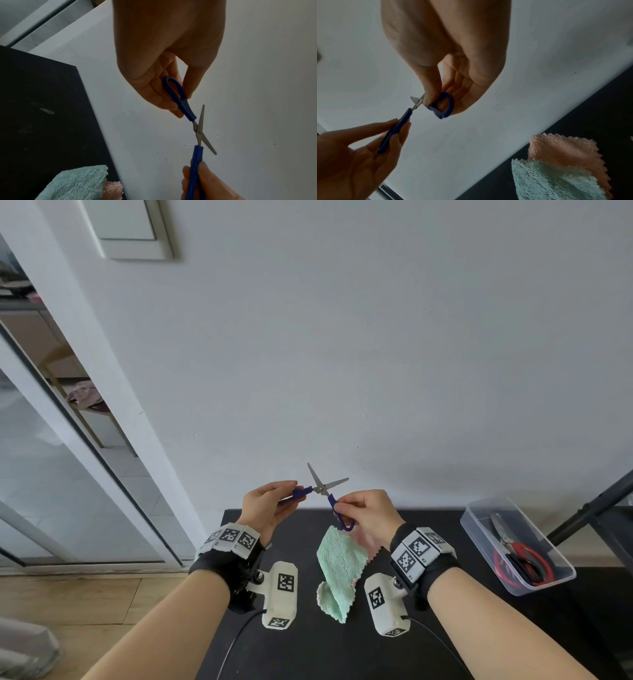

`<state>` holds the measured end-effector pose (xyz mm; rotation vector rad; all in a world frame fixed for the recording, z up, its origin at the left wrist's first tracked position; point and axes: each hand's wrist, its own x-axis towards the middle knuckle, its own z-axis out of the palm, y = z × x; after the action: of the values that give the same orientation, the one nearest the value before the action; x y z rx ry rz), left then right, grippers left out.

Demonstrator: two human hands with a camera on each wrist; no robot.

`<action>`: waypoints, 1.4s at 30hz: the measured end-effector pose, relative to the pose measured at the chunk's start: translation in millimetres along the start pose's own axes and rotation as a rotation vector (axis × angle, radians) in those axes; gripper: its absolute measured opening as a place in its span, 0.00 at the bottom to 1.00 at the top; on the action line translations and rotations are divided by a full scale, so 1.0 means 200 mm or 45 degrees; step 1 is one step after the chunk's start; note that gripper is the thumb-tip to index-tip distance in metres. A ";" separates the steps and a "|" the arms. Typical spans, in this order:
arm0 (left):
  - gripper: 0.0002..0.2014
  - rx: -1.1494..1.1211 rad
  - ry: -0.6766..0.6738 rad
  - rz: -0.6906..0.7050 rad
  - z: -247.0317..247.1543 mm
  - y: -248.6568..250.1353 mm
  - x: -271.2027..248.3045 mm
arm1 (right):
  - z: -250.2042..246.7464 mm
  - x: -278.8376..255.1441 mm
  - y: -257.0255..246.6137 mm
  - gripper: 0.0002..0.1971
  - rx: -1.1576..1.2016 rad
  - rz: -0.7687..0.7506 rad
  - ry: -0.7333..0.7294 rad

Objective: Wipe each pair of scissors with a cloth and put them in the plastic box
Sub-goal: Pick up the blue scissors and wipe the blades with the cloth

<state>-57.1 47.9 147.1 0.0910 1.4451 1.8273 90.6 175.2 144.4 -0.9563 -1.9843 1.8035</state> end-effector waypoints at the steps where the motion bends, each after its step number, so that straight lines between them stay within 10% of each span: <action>1: 0.03 -0.008 -0.004 -0.010 0.00 0.00 0.00 | 0.00 0.00 -0.01 0.04 0.011 -0.010 0.023; 15: 0.10 0.124 -0.347 -0.138 0.08 -0.07 -0.07 | 0.04 0.02 -0.01 0.03 0.092 -0.115 0.132; 42: 0.12 0.262 -0.334 -0.133 0.13 -0.18 0.00 | 0.03 0.00 0.11 0.18 -0.349 -0.194 0.152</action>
<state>-24.6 69.9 126.5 0.3388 1.4177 1.5162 93.4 169.9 121.8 -0.9354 -2.1999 1.3865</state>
